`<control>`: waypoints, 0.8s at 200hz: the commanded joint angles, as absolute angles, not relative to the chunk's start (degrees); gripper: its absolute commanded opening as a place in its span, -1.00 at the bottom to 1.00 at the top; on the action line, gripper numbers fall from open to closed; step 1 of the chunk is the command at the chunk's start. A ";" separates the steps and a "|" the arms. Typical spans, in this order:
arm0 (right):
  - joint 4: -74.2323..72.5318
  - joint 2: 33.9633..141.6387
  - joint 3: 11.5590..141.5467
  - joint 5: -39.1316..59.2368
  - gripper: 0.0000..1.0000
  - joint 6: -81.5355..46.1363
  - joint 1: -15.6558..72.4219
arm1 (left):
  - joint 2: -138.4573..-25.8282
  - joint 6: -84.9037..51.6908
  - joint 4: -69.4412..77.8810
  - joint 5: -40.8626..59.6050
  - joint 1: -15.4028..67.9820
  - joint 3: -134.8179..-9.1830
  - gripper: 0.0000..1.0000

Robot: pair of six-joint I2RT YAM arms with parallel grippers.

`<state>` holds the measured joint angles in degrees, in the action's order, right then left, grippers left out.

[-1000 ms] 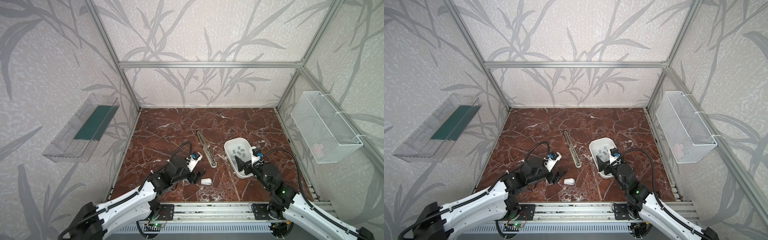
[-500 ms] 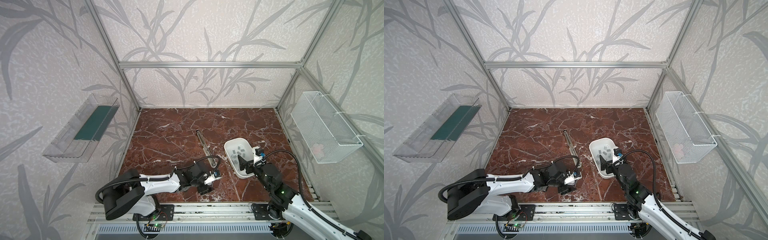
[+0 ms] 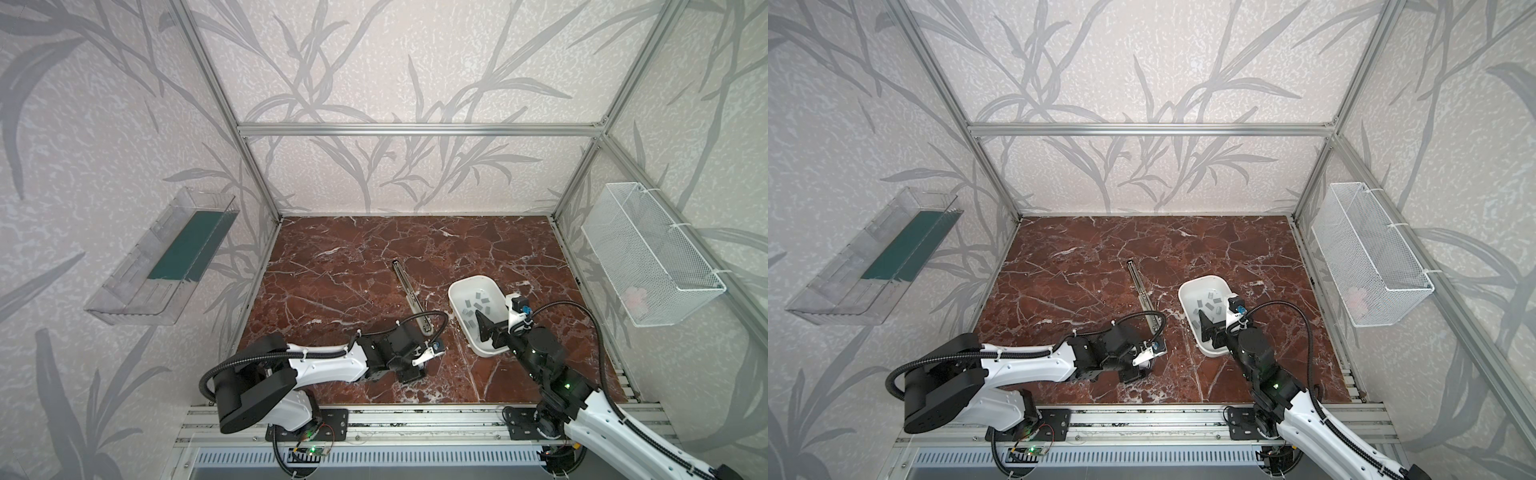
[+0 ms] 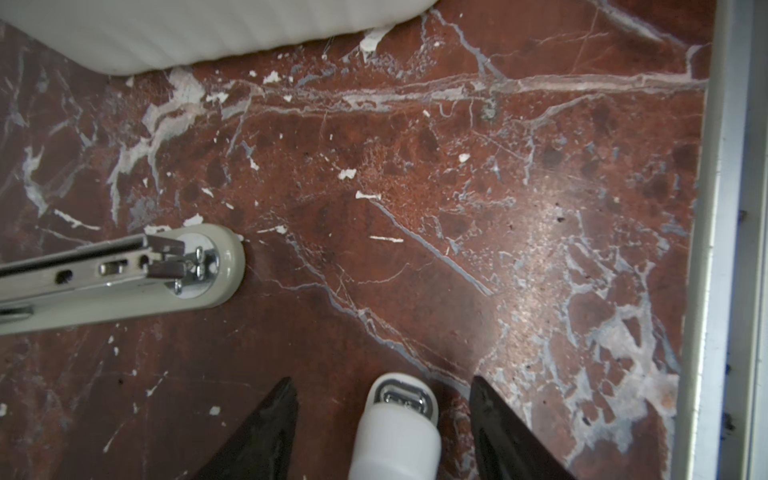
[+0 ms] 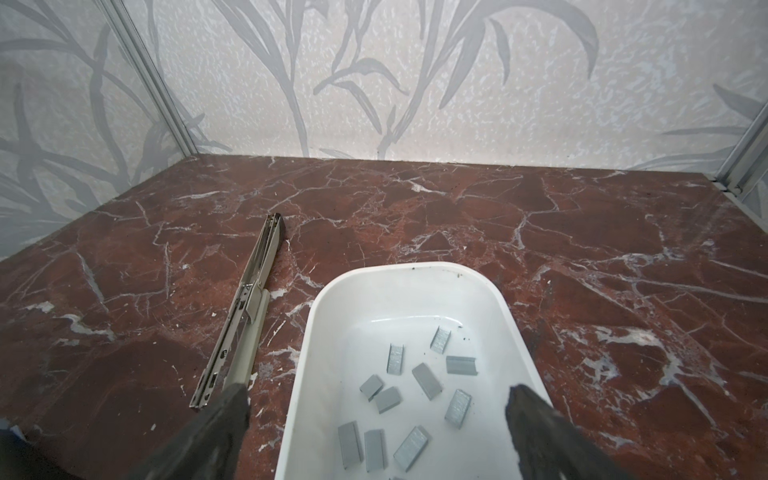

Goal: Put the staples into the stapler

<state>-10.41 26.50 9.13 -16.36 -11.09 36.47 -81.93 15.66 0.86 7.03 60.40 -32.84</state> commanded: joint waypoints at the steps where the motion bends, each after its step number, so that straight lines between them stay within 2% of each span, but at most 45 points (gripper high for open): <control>1: -9.02 23.70 8.23 -15.88 0.94 -11.62 36.36 | -81.54 16.48 -1.32 5.88 60.81 -33.93 0.15; 42: -9.12 24.56 8.52 -15.64 0.94 -11.62 36.34 | -79.54 16.01 -0.88 5.54 60.85 -32.78 0.22; 115: -9.72 26.10 8.88 -15.30 0.94 -11.45 36.38 | -84.81 14.41 -8.40 3.10 61.23 -37.87 0.22; 160: -9.86 26.10 8.85 -15.29 0.94 -11.48 36.30 | -82.52 14.07 -8.06 3.35 61.40 -37.01 0.03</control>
